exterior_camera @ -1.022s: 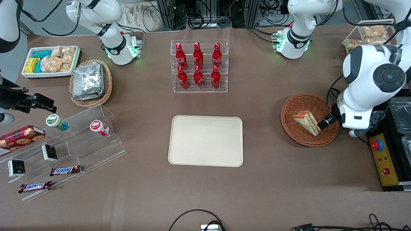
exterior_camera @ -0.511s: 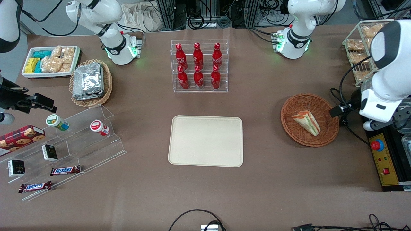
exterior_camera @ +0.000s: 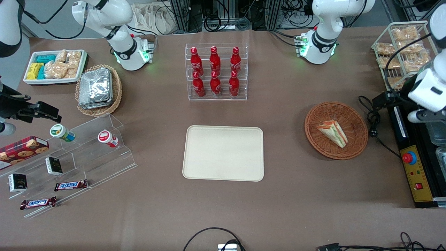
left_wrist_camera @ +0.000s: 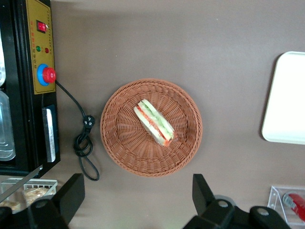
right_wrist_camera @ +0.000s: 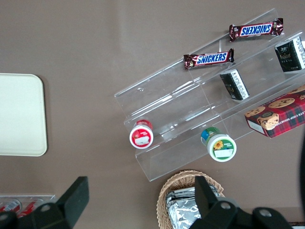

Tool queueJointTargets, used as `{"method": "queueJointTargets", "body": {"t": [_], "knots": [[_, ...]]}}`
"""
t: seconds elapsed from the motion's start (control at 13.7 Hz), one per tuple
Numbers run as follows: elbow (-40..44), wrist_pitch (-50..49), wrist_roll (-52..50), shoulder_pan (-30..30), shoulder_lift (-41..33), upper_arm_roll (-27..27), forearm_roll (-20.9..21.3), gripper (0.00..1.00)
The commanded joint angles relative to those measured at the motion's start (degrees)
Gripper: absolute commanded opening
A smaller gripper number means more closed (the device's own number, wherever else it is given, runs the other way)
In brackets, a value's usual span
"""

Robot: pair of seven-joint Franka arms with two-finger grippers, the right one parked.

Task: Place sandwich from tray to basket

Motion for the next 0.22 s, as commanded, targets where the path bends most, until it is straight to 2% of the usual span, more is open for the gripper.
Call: {"method": "queueJointTargets", "body": {"t": [0.0,0.15], "knots": [[-0.1,-2.1,1.5,-0.4,-2.4,0.4,-1.5,1.0],[-0.1,-2.4,1.3,-0.4,-2.8,0.3,-1.7,1.0]]}}
